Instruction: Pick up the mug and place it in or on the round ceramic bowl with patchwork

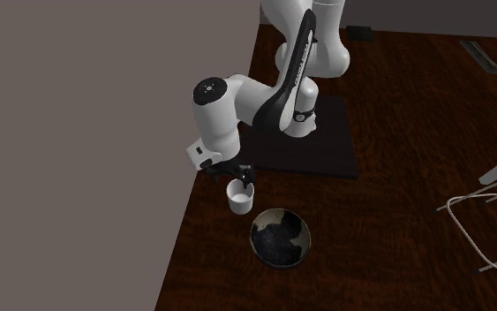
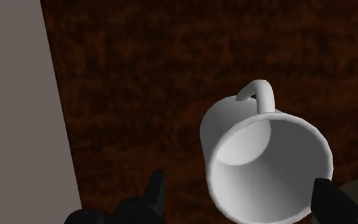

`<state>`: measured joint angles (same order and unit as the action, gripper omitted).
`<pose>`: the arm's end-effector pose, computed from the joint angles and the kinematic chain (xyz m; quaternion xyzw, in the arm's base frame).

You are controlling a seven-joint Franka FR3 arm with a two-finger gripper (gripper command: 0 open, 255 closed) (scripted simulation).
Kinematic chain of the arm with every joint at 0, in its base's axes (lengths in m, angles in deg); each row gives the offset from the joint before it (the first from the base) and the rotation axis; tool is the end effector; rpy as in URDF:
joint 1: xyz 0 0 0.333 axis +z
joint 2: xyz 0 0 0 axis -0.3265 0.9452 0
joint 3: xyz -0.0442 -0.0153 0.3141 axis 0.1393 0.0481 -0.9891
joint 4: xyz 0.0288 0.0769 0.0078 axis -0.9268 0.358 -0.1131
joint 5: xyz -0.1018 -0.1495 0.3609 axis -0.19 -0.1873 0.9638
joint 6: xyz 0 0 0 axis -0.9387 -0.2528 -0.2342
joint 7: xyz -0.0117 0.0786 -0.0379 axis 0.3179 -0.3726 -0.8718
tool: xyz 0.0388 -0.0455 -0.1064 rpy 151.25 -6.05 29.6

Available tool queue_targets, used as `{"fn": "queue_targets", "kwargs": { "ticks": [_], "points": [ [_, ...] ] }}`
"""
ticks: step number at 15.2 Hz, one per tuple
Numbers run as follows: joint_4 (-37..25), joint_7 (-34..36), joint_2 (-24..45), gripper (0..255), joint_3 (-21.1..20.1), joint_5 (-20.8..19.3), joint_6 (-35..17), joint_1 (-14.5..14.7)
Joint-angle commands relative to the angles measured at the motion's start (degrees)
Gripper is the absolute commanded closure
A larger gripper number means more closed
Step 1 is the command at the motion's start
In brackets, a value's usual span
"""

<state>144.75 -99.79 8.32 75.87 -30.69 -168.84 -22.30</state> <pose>0.4400 -0.2411 0.3004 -0.9975 0.0613 -0.0086 0.0348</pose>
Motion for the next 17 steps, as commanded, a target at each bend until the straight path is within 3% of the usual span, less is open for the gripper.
{"fn": "queue_targets", "kwargs": {
  "ticks": [1,9,16,17],
  "points": [
    [-1.4,-2.3,3.8,0,0.5,2.1,-1.3,-0.5],
    [-0.2,-5.3,8.7,0,-0.6,6.3,-6.8,-0.8],
    [-0.2,-5.3,8.7,0,-0.6,6.3,-6.8,-0.8],
    [-0.2,-5.3,8.7,255,-0.6,6.3,-6.8,-0.8]
  ]
}}
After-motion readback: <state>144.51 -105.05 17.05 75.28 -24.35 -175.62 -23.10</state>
